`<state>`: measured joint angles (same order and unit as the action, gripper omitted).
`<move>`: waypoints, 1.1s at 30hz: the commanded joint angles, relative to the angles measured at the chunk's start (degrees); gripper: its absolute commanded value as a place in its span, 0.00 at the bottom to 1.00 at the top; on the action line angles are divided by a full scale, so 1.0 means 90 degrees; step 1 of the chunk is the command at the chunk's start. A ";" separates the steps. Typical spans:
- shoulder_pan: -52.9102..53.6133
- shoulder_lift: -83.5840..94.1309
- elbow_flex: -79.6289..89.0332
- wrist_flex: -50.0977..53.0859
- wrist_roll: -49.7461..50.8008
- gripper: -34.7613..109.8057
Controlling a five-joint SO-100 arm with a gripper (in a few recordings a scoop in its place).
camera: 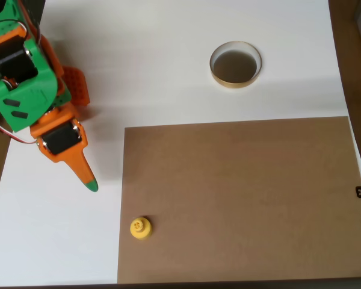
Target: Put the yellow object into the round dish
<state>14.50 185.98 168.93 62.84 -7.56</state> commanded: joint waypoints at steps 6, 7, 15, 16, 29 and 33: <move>-0.0068 0.0107 -0.0088 0.0059 -0.0166 0.27; -0.0127 0.0107 -0.0088 0.0059 -0.0225 0.27; -0.1035 0.0107 -0.0029 0.0107 -0.1367 0.27; -0.1201 0.0107 -0.0029 0.0137 -0.1523 0.27; -0.2832 0.0117 0.0303 0.1240 -0.4951 0.28; -0.2598 0.0117 0.0156 0.1045 -0.4102 0.28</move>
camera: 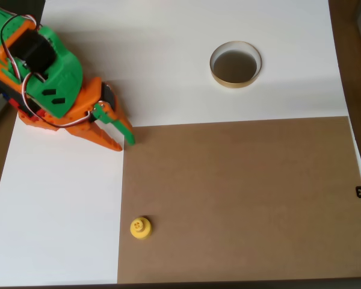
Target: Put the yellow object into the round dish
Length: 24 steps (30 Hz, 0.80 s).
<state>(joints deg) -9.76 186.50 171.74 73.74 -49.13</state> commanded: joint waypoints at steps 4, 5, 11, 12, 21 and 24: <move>0.2383 0.0049 -0.0322 -0.1133 0.2666 0.29; 0.2793 0.0049 -0.0283 -0.1230 0.3037 0.28; 0.3574 0.0059 -0.0332 -0.1289 0.3994 0.28; 0.3633 0.0059 -0.0332 -0.1309 0.4053 0.28; 0.3945 0.0068 -0.0332 -0.1348 0.4658 0.27; 0.3857 0.0068 -0.0342 -0.1338 0.4551 0.28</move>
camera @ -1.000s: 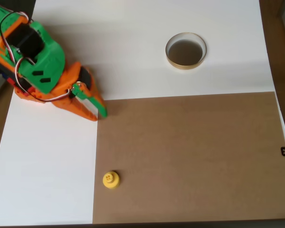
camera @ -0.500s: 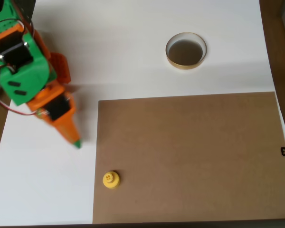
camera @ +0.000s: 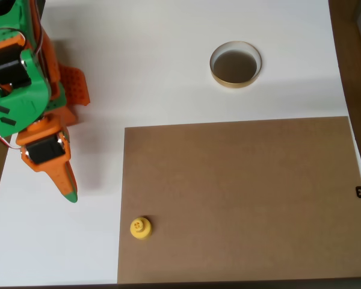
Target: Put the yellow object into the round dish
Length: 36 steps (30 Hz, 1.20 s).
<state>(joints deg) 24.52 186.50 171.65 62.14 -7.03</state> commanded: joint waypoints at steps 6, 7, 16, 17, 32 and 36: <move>-0.0117 0.0068 -0.0332 -0.0039 -0.0273 0.29; -0.0088 0.0068 -0.0332 -0.0029 -0.0254 0.29; 0.0000 0.0068 -0.0332 -0.0039 -0.0166 0.29; 0.0000 0.0068 -0.0332 -0.0039 -0.0166 0.29; 0.0010 0.0068 -0.0332 -0.0020 -0.0225 0.33; 0.0029 0.0068 -0.0342 -0.0010 -0.0225 0.33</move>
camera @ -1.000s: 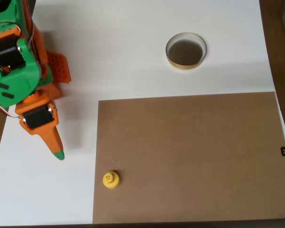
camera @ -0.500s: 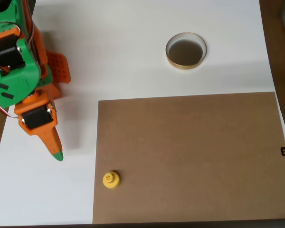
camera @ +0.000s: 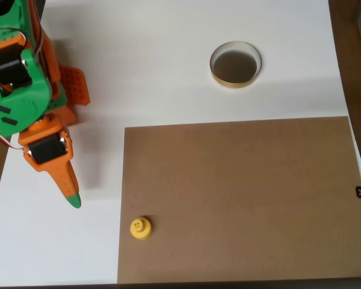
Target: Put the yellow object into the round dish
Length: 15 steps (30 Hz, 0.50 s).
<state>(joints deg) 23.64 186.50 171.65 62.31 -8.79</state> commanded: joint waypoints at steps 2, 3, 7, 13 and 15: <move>0.0127 0.0068 -0.0342 -0.0020 -0.0029 0.33; 0.0127 0.0068 -0.0342 -0.0020 -0.0029 0.33; 0.0146 0.0068 -0.0342 0.0000 -0.0010 0.34; 0.0146 0.0068 -0.0342 0.0000 -0.0020 0.34; 0.0146 0.0068 -0.0342 0.0000 -0.0029 0.34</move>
<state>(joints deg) 23.64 186.50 171.65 62.31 -8.61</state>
